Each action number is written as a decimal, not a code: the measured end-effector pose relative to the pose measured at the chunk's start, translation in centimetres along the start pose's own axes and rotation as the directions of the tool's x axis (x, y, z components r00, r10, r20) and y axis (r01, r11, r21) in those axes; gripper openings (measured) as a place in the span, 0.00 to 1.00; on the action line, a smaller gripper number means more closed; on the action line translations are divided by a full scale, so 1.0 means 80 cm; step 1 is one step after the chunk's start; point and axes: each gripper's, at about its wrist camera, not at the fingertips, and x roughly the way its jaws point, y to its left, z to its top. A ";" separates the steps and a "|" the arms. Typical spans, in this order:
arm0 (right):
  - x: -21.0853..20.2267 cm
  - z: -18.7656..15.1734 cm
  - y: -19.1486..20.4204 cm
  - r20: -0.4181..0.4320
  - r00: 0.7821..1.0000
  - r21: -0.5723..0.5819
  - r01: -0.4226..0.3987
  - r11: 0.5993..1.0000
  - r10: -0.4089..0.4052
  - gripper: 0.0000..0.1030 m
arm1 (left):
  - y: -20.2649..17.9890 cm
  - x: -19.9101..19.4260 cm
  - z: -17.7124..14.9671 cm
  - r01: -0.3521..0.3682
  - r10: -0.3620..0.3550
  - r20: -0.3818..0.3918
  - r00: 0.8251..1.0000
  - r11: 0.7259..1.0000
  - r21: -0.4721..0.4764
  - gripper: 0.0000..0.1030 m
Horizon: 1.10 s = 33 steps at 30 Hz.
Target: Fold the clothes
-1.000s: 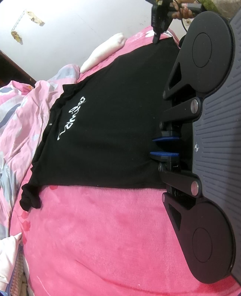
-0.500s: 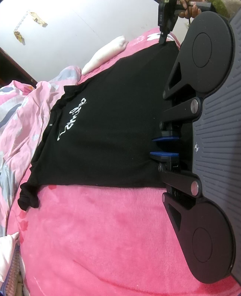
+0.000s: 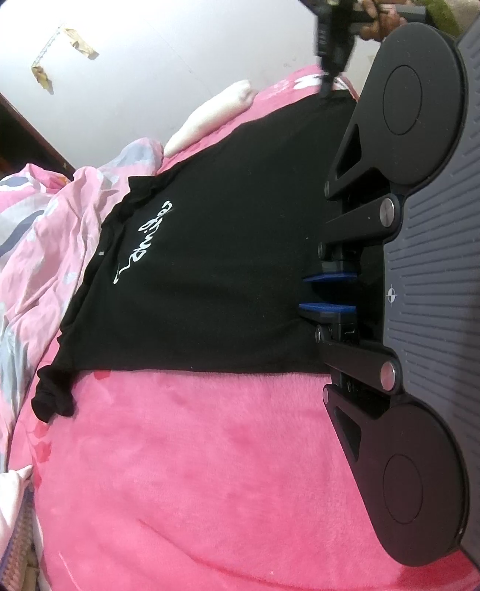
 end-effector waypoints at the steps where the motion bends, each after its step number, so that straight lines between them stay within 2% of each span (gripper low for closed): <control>1: 0.014 0.002 0.004 -0.004 1.000 0.010 -0.028 1.000 0.028 0.01 | -0.001 0.000 0.000 -0.003 0.003 -0.001 1.000 1.000 0.004 0.13; 2: 0.029 0.003 0.007 -0.012 0.999 0.025 -0.052 0.998 0.052 0.01 | -0.001 -0.001 0.000 -0.003 0.003 -0.001 1.000 1.000 0.006 0.13; 5: 0.052 -0.012 -0.009 -0.044 0.997 0.108 -0.058 0.992 0.063 0.00 | 0.000 -0.002 -0.001 0.004 -0.004 -0.002 1.000 1.000 0.011 0.13; 7: 0.039 -0.029 -0.019 -0.045 0.995 0.161 -0.085 0.983 0.093 0.00 | 0.001 -0.003 -0.002 0.009 -0.009 -0.002 1.000 1.000 0.014 0.13; 10: 0.016 -0.045 -0.021 -0.064 0.994 0.193 -0.077 0.978 0.091 0.00 | 0.002 -0.004 0.000 0.021 -0.021 -0.013 1.000 0.999 0.028 0.13; 13: 0.012 -0.032 -0.011 -0.004 0.990 0.196 -0.136 0.971 0.139 0.02 | 0.001 -0.004 0.002 0.020 -0.019 -0.024 1.000 0.999 0.042 0.13; 18: 0.081 -0.024 0.018 -0.067 0.978 0.197 -0.181 0.964 0.197 0.02 | -0.005 -0.008 -0.004 -0.006 0.007 -0.014 1.000 0.999 0.051 0.13; 21: 0.080 -0.063 0.022 -0.111 0.958 0.213 -0.236 0.948 0.264 0.01 | -0.003 -0.010 -0.006 -0.004 0.005 -0.010 1.000 0.998 0.057 0.14; 24: 0.065 -0.102 0.019 -0.183 0.926 0.276 -0.275 0.921 0.331 0.01 | 0.000 -0.011 -0.006 0.007 -0.007 -0.013 1.000 0.998 0.058 0.14; 28: 0.068 -0.082 0.036 -0.195 0.916 0.251 -0.300 0.920 0.351 0.02 | 0.002 -0.015 -0.007 0.010 -0.009 -0.013 1.000 0.999 0.053 0.14; 31: 0.079 -0.038 0.055 -0.099 0.925 0.203 -0.342 0.917 0.367 0.02 | 0.001 -0.021 -0.012 -0.006 0.006 0.000 1.000 0.999 0.048 0.14; 33: 0.098 -0.025 0.061 -0.093 0.925 0.195 -0.346 0.918 0.369 0.02 | 0.002 -0.024 -0.015 -0.015 0.014 0.007 1.000 0.999 0.042 0.14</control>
